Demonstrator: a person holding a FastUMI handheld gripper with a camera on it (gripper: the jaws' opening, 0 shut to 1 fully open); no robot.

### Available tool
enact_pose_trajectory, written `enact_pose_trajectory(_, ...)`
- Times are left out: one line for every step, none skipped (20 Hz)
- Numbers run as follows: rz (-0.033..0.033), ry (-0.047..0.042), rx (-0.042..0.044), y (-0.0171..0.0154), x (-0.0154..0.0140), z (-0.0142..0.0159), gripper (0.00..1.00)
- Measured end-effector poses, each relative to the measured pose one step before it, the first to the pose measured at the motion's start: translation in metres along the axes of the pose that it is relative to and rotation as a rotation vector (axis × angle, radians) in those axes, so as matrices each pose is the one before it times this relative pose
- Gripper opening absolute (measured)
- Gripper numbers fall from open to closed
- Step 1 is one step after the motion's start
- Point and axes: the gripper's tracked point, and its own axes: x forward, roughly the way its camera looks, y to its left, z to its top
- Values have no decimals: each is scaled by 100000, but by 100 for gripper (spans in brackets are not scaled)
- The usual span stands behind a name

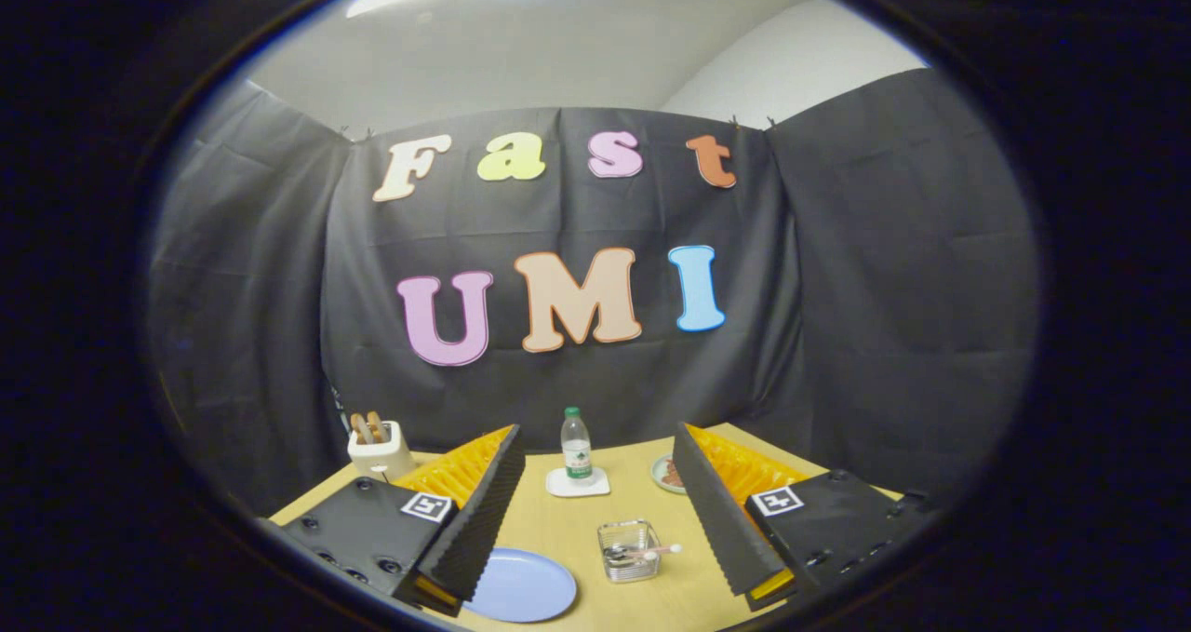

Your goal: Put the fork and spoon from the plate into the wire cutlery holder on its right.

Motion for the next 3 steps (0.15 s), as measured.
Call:
enact_pose_trajectory(-556,-327,-781,-545,99,186,100)
enact_pose_trajectory(-418,49,-397,-524,101,106,100)
enact_pose_trajectory(0,-113,-160,-265,-136,101,100)
